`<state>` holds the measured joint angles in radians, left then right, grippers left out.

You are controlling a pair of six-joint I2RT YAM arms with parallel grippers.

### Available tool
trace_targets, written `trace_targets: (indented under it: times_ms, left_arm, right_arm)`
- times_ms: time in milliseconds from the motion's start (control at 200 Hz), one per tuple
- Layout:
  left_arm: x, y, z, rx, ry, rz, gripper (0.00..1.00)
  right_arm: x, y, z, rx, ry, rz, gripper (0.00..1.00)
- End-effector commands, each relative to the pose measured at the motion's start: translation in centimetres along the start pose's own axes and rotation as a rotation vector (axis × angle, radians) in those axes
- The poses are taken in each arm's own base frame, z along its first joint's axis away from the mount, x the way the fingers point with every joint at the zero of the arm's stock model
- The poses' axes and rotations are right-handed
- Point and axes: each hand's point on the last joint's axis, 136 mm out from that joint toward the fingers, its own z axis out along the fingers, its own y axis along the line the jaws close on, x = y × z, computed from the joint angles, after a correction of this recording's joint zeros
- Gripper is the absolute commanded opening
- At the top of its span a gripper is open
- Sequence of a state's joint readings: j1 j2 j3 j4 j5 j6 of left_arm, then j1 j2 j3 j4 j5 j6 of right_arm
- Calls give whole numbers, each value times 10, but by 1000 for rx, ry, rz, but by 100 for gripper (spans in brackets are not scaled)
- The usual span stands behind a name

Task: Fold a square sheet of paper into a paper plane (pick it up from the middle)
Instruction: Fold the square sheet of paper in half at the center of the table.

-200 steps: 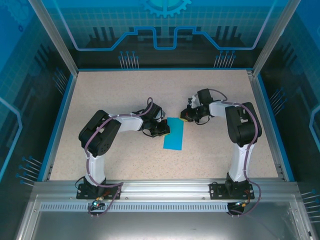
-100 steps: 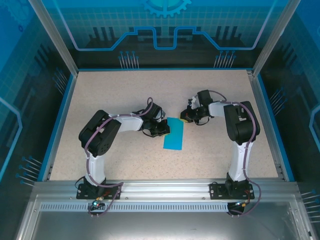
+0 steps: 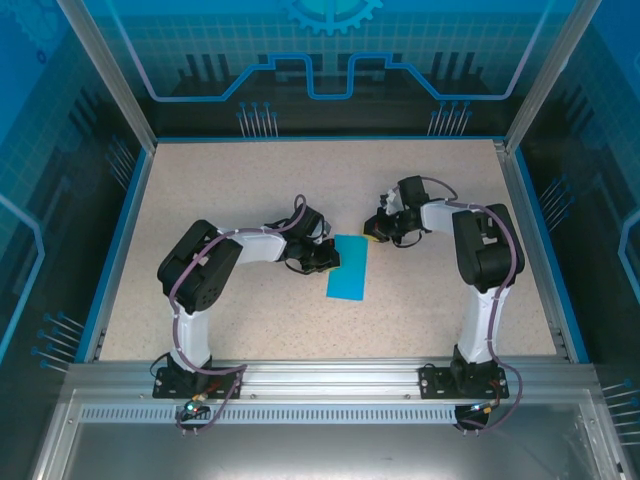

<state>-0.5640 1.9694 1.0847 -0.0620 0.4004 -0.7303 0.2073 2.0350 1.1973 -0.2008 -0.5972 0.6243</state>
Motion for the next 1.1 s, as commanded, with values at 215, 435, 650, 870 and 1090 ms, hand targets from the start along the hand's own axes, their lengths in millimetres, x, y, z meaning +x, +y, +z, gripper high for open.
trace_targets:
  times_ms: [215, 435, 650, 870, 1090]
  left_arm:
    - [36, 76, 21, -234, 99, -87, 0]
    - [37, 76, 20, -236, 98, -88, 0]
    - [35, 74, 20, -233, 98, -85, 0]
    - [35, 73, 20, -230, 97, -85, 0]
    - [35, 73, 19, -232, 98, -84, 0]
  right_arm:
    - [10, -28, 8, 99, 14, 51, 3]
    - [7, 11, -21, 43, -14, 17, 3]
    - [23, 28, -27, 29, -5, -12, 4]
    - [52, 17, -12, 16, 19, 18, 4]
    - [76, -12, 5, 57, 72, 56, 4]
